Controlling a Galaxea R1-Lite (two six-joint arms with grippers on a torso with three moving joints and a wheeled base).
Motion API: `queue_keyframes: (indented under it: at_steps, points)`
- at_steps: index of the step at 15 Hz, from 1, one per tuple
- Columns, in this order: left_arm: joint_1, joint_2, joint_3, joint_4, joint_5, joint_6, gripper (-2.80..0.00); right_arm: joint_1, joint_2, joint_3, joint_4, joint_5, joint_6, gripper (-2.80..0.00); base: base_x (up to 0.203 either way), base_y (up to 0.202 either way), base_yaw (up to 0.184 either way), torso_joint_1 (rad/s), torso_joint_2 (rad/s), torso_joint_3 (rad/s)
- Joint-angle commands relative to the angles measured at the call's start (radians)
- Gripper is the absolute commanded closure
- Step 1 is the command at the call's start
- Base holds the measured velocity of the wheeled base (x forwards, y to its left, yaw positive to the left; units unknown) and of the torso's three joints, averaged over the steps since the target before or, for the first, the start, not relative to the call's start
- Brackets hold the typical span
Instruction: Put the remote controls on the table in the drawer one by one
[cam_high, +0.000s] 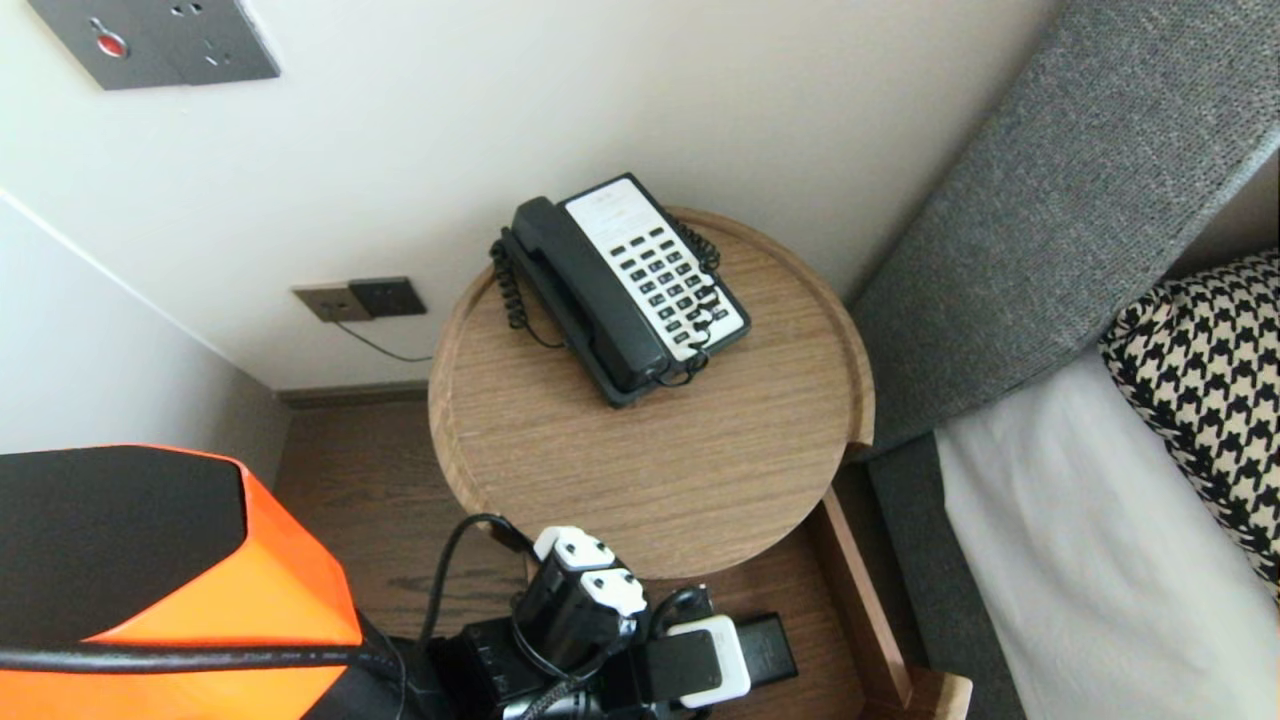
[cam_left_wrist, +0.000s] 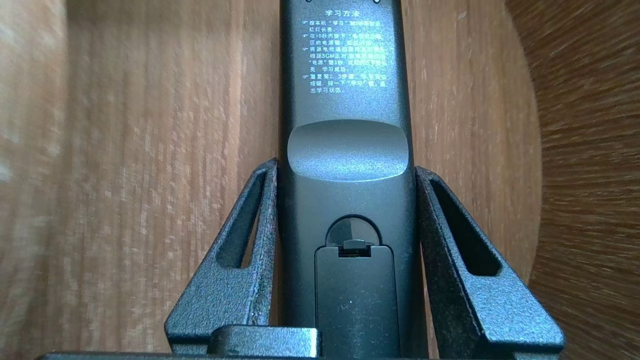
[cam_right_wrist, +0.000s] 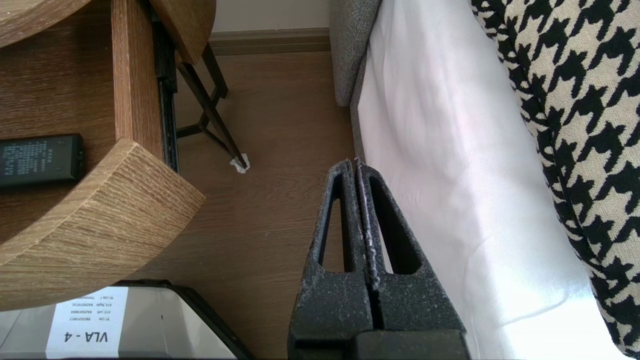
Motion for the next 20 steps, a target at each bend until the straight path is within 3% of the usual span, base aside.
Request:
queue_keyframes:
  at_steps: [1,15,16,17,20]
  points:
    - [0.007,0.029,-0.007,-0.007,-0.001,0.004,0.0,0.0,-0.003,0.0,0.0,0.0,-0.001,0.0,0.0,0.0,0.0,0.0,0.0,0.0]
    - [0.005,0.043,-0.013,-0.02,0.001,0.008,0.0,0.0,-0.003,0.0,0.0,0.0,-0.001,0.0,0.0,0.0,0.0,0.0,0.0,0.0]
    - [0.005,0.043,-0.014,-0.02,0.001,0.006,-1.17,0.0,-0.003,0.0,0.001,0.0,-0.001,0.0,0.0,0.0,0.0,0.0,0.0,0.0]
    - [0.005,0.043,-0.013,-0.02,0.001,0.006,-2.8,0.0,-0.003,0.0,0.0,0.0,-0.001,0.0,0.0,0.0,0.0,0.0,0.0,0.0]
    - [0.002,0.039,-0.011,-0.024,0.004,0.006,-2.8,0.0,-0.003,0.0,0.0,0.0,-0.001,0.0,0.0,0.0,0.0,0.0,0.0,0.0]
